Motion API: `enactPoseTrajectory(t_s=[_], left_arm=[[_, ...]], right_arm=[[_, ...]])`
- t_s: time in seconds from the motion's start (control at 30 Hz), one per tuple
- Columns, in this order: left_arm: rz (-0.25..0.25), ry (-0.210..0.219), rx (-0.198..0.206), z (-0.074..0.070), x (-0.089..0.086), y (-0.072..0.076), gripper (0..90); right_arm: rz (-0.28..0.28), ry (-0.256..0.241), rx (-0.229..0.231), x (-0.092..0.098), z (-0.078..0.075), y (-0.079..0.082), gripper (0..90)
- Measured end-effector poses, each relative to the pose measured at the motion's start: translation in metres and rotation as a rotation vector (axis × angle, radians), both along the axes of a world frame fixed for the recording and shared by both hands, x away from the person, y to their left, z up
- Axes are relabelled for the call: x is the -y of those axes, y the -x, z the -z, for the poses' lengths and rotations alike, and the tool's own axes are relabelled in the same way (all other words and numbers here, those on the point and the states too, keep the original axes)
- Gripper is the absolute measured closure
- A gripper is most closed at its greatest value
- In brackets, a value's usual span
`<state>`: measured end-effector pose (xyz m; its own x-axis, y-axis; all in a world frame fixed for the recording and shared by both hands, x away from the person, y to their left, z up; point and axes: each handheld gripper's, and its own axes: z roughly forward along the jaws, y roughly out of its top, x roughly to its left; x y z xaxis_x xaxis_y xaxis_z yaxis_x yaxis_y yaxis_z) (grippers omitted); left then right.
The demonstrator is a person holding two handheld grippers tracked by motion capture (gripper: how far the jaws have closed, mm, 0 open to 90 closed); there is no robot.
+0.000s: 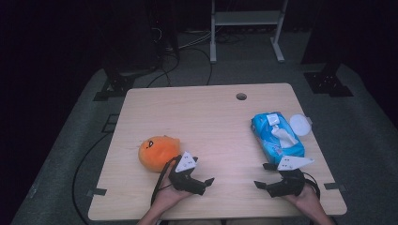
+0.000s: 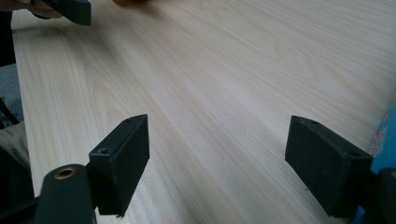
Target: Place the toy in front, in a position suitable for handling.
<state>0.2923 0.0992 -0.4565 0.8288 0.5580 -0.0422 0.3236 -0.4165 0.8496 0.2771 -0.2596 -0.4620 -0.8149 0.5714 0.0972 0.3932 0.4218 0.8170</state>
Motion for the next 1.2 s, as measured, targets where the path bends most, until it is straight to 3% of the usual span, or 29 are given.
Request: enactPoseTrajectory(t_s=[0.27, 0.47, 0.57, 0.8, 0.93, 1.07, 1.2], left_arm=[[0.02, 0.012, 0.028, -0.012, -0.001, 0.0, 4.0], [0.027, 0.033, 0.071, -0.034, -0.013, -0.003, 4.0], [0.014, 0.042, 0.11, -0.048, -0.025, -0.007, 4.0], [-0.035, 0.039, 0.156, -0.073, -0.06, -0.016, 3.7], [-0.06, 0.014, 0.19, -0.076, -0.078, -0.022, 3.5], [-0.094, -0.026, 0.186, -0.073, -0.106, -0.031, 3.8], [-0.104, -0.026, 0.179, -0.07, -0.122, -0.035, 4.2]], right_arm=[[0.001, 0.0, -0.003, 0.0, 0.001, 0.0, 20.8], [0.011, -0.008, -0.004, 0.002, 0.0, 0.001, 20.7], [0.017, -0.007, -0.007, 0.004, 0.001, 0.001, 20.7], [0.015, -0.004, -0.01, 0.003, 0.001, 0.002, 20.7], [0.009, -0.001, -0.008, 0.002, 0.001, 0.002, 20.7], [0.008, -0.002, -0.011, 0.002, 0.001, 0.002, 20.7], [0.003, 0.002, -0.01, 0.001, 0.002, 0.002, 20.7]])
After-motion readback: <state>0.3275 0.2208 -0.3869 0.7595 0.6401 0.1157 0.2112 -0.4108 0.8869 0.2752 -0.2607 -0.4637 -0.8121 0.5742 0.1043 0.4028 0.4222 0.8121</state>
